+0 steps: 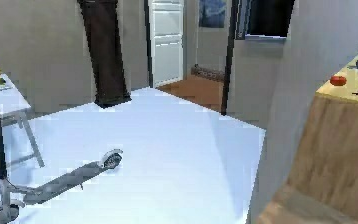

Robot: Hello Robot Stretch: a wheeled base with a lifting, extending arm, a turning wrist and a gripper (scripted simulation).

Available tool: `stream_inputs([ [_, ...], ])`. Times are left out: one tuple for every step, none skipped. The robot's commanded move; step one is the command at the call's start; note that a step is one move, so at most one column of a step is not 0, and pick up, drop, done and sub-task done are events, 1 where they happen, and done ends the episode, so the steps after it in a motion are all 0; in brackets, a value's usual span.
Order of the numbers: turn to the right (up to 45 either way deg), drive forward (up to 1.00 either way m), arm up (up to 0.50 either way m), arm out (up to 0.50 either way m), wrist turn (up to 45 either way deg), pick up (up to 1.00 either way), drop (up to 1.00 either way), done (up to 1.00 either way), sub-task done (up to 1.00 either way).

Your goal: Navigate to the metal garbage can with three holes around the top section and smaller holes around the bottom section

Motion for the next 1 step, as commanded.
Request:
stream_inputs([
  [0.0, 0.6, 0.0, 0.0, 0.0, 0.0, 0.0, 0.0, 0.0],
])
